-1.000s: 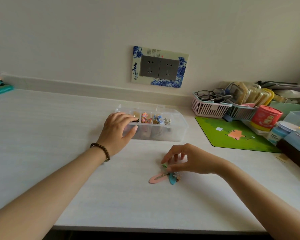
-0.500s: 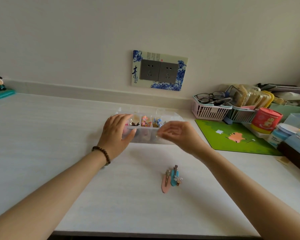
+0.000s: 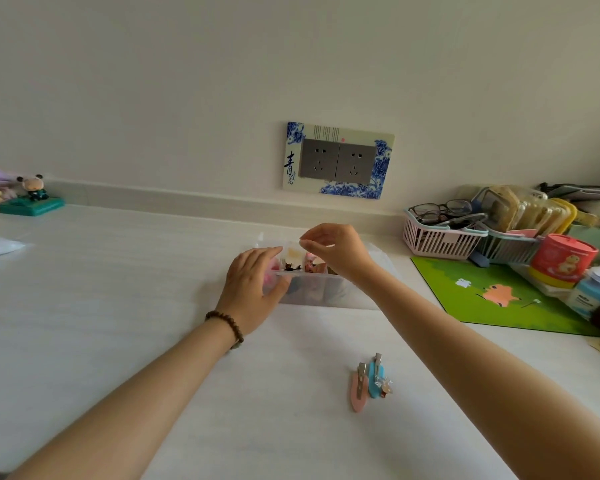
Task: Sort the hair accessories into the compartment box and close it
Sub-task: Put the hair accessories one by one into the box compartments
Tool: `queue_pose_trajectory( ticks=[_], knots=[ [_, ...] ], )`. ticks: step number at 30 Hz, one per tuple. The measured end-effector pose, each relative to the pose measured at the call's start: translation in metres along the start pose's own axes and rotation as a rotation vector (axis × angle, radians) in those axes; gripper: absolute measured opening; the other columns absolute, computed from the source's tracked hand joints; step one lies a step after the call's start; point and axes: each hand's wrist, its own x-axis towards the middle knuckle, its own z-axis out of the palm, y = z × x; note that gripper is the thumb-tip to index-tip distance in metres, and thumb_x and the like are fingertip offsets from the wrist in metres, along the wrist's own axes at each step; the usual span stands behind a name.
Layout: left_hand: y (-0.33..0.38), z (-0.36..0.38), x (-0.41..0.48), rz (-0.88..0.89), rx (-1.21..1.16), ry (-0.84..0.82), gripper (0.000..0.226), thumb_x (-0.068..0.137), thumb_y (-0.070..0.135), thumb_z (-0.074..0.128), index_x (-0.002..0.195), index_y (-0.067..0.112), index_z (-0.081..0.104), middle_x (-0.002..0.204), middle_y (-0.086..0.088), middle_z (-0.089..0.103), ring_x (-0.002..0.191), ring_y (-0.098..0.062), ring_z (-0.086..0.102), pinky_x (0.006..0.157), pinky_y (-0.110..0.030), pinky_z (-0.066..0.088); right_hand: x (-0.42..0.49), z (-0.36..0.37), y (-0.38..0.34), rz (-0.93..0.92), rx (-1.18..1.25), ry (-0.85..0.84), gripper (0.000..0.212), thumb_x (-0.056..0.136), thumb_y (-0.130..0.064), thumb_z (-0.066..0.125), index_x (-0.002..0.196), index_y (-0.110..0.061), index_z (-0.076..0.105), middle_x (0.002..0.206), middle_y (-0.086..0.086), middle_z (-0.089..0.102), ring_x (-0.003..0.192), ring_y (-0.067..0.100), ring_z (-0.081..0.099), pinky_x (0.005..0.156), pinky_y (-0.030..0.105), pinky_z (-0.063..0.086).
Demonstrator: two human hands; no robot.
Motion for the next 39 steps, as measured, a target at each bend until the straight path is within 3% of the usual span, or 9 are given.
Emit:
queue_pose_trajectory(
  ticks=[3,6,10,14,19,27,34,39],
  knots=[
    [0.000,0.001,0.001,0.042,-0.002,0.023,0.061,0.081,0.056,0.034,0.127,0.018,0.047,0.128,0.000,0.051,0.122,-0.015,0.034,0.104,-0.022,0.018,-0.024,-0.014,-0.010,-0.046,0.039,-0.050,0.010,0.082,-0.020,0.069,0.088,-0.013,0.070,0.082,-0.004,0.070,0.070,0.001,0.064,0.067,0.010,0.048],
    [0.003,0.002,0.002,0.140,0.023,0.059,0.053,0.084,0.050,0.039,0.122,0.016,0.051,0.122,-0.001,0.056,0.114,-0.011,0.036,0.104,-0.019,0.017,-0.057,-0.034,-0.017,-0.061,0.044,-0.177,0.013,0.082,-0.021,0.068,0.092,-0.014,0.071,0.089,-0.004,0.072,0.076,0.004,0.066,0.074,0.013,0.051],
    [0.006,0.003,0.002,0.189,0.042,0.034,0.048,0.086,0.047,0.041,0.122,0.016,0.051,0.123,0.001,0.055,0.116,-0.011,0.038,0.106,-0.029,0.022,-0.104,-0.061,-0.006,-0.012,-0.073,-0.345,0.012,0.081,-0.026,0.067,0.092,-0.022,0.069,0.097,-0.011,0.069,0.087,0.006,0.065,0.083,0.021,0.054],
    [0.005,0.005,0.000,0.206,0.061,-0.002,0.047,0.086,0.047,0.042,0.121,0.018,0.051,0.123,0.002,0.055,0.117,-0.013,0.040,0.105,-0.044,0.030,-0.139,-0.077,0.014,0.043,-0.132,-0.367,0.017,0.075,-0.036,0.071,0.089,-0.027,0.070,0.092,-0.012,0.068,0.080,0.003,0.061,0.072,0.024,0.053],
    [0.004,0.006,0.000,0.212,0.088,-0.019,0.047,0.085,0.049,0.042,0.120,0.019,0.053,0.123,0.001,0.056,0.117,-0.016,0.043,0.104,-0.046,0.030,-0.167,-0.085,0.026,0.065,-0.176,-0.423,0.014,0.073,-0.035,0.076,0.083,-0.032,0.067,0.093,-0.016,0.067,0.072,0.004,0.051,0.061,0.017,0.041],
    [0.002,0.005,0.000,0.179,0.045,0.018,0.047,0.084,0.049,0.042,0.117,0.018,0.055,0.119,-0.001,0.058,0.113,-0.015,0.042,0.102,-0.031,0.028,-0.172,-0.077,0.029,0.026,-0.172,-0.400,0.015,0.070,-0.029,0.079,0.083,-0.026,0.072,0.092,-0.010,0.065,0.070,0.006,0.049,0.062,0.017,0.040],
    [0.003,0.004,0.000,0.141,-0.002,0.024,0.050,0.081,0.049,0.045,0.119,0.017,0.054,0.124,-0.003,0.055,0.117,-0.015,0.040,0.103,-0.028,0.027,-0.139,-0.076,0.012,-0.041,0.024,-0.269,0.024,0.070,-0.032,0.074,0.086,-0.015,0.069,0.089,-0.009,0.070,0.068,0.008,0.054,0.063,0.028,0.045],
    [0.000,0.003,0.002,0.023,-0.113,0.041,0.059,0.077,0.044,0.060,0.126,0.013,0.047,0.130,-0.002,0.048,0.122,-0.014,0.034,0.102,-0.027,0.029,-0.080,-0.059,-0.003,-0.124,-0.052,-0.179,0.015,0.077,-0.025,0.072,0.088,-0.015,0.068,0.092,-0.008,0.069,0.065,0.000,0.052,0.062,0.014,0.045]
  ],
)
